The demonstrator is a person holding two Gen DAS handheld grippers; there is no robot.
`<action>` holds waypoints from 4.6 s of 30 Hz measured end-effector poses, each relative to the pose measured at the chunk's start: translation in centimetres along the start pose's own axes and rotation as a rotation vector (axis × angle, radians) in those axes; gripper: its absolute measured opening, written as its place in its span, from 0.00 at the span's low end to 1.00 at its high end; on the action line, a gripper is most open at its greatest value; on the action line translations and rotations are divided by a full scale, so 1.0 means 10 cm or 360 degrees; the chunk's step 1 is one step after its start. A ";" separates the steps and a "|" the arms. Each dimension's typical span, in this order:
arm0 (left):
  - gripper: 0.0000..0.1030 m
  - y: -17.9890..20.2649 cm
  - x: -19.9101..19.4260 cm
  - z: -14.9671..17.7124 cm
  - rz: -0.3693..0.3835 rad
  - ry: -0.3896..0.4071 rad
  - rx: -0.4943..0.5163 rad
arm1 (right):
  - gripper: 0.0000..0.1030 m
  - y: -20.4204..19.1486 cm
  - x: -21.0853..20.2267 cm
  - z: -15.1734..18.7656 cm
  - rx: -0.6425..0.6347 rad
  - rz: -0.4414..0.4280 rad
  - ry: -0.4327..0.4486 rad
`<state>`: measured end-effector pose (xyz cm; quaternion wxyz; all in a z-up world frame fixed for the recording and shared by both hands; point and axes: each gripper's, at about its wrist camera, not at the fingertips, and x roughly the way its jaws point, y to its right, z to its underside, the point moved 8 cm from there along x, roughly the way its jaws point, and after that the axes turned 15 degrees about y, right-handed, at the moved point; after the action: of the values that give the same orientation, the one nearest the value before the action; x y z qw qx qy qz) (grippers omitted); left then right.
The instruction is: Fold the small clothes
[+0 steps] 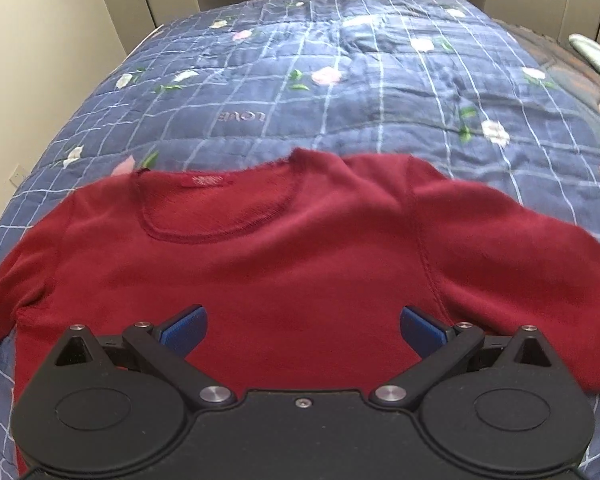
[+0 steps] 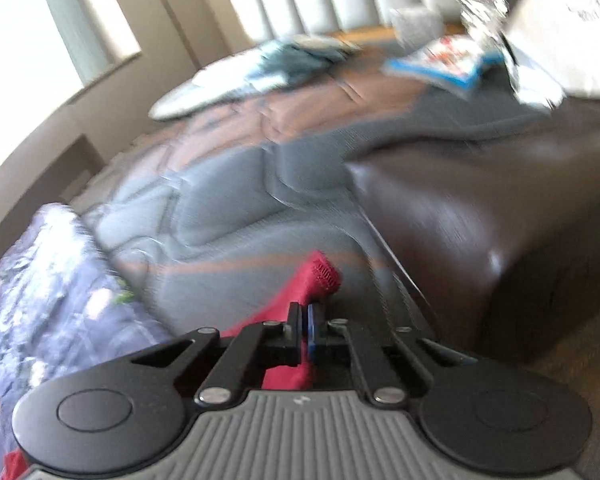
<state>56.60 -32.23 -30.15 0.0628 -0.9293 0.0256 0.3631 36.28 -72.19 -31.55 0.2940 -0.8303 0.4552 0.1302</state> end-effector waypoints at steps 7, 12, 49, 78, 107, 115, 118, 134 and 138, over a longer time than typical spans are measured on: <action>0.99 -0.45 -0.08 -0.19 0.0028 0.0041 -0.0122 | 0.03 -0.94 -0.45 -0.36 -0.0202 -0.0324 0.0115; 0.99 -0.89 -0.13 -0.31 0.0030 0.0073 -0.0171 | 0.03 -1.85 -0.85 -0.36 -0.0349 -0.0582 0.0160; 0.99 -2.75 0.16 0.19 -0.0001 0.0026 -0.0423 | 0.75 -3.42 -2.53 2.98 -0.1261 -0.1395 -0.0553; 1.00 -2.03 0.38 0.59 -0.0170 -0.0077 -0.0240 | 0.07 -1.99 -1.45 1.90 -0.1496 -0.0737 0.0037; 0.99 -2.76 -0.94 1.46 -0.0534 -0.0224 -0.0377 | 0.87 -2.13 -1.18 1.80 -0.1524 -0.0748 -0.0161; 0.99 -3.47 -1.33 1.73 -0.0767 -0.0235 -0.0612 | 1.00 -2.09 -1.53 1.75 -0.1488 -0.0666 -0.0163; 0.99 -3.85 -1.37 1.80 -0.0899 -0.0225 -0.0701 | 1.00 -2.13 -1.79 1.81 -0.1470 -0.0706 -0.0159; 0.96 -5.47 -1.17 2.07 -0.1033 -0.0156 -0.0417 | 1.00 -2.73 -3.05 2.72 -0.1542 -0.0917 -0.0253; 0.88 -5.63 -1.09 2.04 -0.0888 -0.0103 -0.0347 | 1.00 -2.85 -3.26 2.96 -0.1572 -0.0946 -0.0260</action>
<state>40.14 26.38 -32.08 0.0609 -0.8896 -0.2718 0.3620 43.52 -20.32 -28.71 -0.0699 -0.9484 0.0636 0.3026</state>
